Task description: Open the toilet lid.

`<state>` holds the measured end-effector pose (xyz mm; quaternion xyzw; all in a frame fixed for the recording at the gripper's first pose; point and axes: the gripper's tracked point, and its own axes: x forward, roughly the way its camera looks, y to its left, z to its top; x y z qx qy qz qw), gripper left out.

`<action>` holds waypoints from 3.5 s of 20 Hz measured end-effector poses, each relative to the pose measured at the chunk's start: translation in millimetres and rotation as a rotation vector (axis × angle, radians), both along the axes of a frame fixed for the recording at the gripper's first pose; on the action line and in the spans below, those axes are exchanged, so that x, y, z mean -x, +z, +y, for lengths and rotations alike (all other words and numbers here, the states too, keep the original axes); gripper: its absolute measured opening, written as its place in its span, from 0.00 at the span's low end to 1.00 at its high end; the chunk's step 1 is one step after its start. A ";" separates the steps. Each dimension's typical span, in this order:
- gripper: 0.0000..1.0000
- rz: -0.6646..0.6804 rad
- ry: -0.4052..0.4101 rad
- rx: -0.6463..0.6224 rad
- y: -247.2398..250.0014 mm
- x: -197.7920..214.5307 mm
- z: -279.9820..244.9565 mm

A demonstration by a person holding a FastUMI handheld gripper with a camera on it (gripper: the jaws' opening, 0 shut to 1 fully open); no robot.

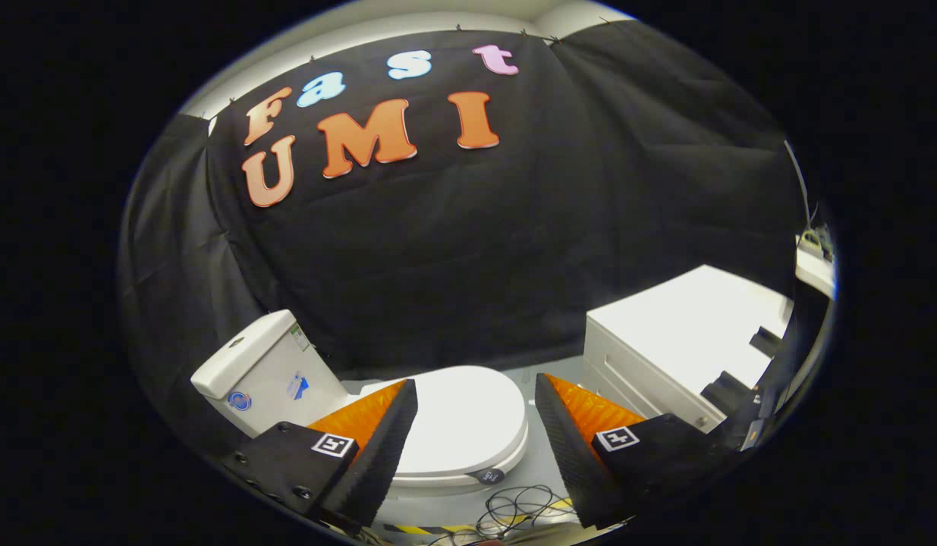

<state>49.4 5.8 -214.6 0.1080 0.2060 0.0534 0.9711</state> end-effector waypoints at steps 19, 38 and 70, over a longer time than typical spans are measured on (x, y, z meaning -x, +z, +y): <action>0.95 0.622 -0.111 -0.585 -320.7 -9.9 34.1; 0.09 0.661 -0.194 -0.865 -320.7 -10.4 53.1; 0.08 0.332 -0.077 -0.269 -91.4 -4.7 164.6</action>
